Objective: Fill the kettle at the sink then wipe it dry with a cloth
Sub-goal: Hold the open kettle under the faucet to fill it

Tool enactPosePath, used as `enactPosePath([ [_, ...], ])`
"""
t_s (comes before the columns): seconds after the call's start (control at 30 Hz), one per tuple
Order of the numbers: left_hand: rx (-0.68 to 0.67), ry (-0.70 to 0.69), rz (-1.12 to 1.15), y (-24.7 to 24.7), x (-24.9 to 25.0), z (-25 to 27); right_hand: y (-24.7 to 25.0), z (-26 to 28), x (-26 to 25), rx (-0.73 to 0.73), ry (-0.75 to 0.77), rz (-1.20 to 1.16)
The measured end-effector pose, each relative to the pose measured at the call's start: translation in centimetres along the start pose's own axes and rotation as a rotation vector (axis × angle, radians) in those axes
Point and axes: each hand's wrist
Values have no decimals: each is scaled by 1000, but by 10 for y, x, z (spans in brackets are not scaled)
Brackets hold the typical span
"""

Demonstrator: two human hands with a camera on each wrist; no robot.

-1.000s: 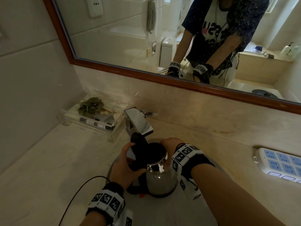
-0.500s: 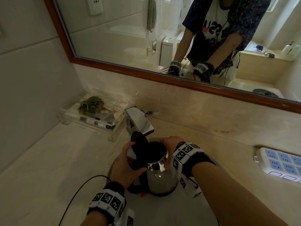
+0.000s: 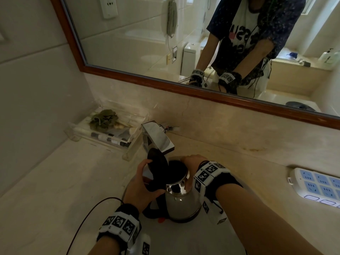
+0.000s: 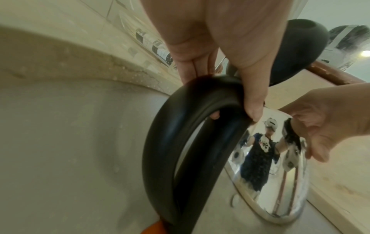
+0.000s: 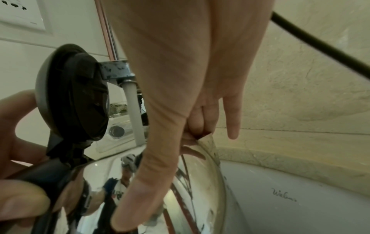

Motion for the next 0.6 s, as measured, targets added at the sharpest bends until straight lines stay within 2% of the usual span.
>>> enactPosePath([
  [0.6, -11, 13, -6, 0, 1, -1, -2, -10, 2, -15, -10, 12],
])
Point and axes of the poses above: each hand's wrist, its own z-axis away from the middle knuckle, its own y-axis out of the back of the hand, x = y × z, and after that the axes turned 6 degrees about -z, right-handed
